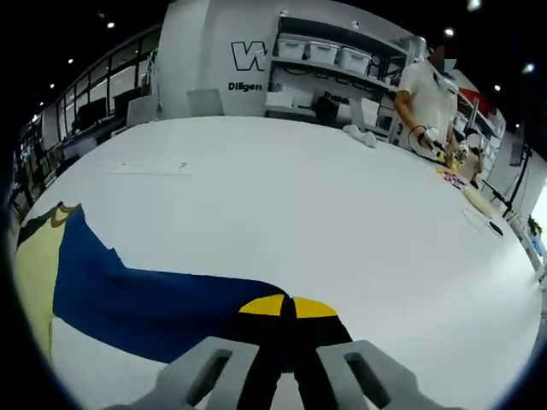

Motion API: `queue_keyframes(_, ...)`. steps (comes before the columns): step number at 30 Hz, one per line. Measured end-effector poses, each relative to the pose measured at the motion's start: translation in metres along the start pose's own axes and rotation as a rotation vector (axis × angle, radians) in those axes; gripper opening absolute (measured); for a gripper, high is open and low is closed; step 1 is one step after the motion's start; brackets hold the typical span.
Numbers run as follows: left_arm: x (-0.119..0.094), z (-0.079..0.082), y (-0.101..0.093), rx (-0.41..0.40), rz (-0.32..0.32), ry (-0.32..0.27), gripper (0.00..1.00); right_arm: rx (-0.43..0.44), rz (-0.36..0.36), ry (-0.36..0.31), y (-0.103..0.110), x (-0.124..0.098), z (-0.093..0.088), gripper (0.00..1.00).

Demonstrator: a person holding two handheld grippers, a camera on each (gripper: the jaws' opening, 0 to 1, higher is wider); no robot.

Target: Fold the garment on the visible template until the final outline fits inside the template.

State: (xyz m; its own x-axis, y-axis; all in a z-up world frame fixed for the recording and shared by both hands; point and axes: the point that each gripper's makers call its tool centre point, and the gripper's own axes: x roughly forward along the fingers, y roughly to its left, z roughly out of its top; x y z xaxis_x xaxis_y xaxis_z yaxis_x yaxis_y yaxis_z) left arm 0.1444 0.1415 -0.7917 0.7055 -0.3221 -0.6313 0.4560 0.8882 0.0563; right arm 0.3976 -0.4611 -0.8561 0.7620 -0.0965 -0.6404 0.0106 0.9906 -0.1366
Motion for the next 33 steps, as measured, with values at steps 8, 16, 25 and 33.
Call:
queue_keyframes(8, 0.001, -0.002, 0.001, 0.01, 0.006, 0.01, 0.79, -0.002, 0.001, 0.001, 0.003, 0.004, -0.002, 0.0)
queue_keyframes(16, 0.0, -0.001, 0.005, 0.033, 0.034, 0.009, 0.82, 0.065, -0.008, -0.044, -0.002, -0.009, 0.006, 0.22)
queue_keyframes(25, -0.001, 0.0, 0.004, 0.035, 0.034, 0.0, 0.86, 0.038, 0.033, 0.007, 0.004, -0.015, -0.006, 0.42)
queue_keyframes(33, -0.002, 0.002, 0.005, 0.03, 0.039, -0.012, 0.85, 0.079, 0.012, 0.101, 0.0, -0.018, -0.031, 0.34)
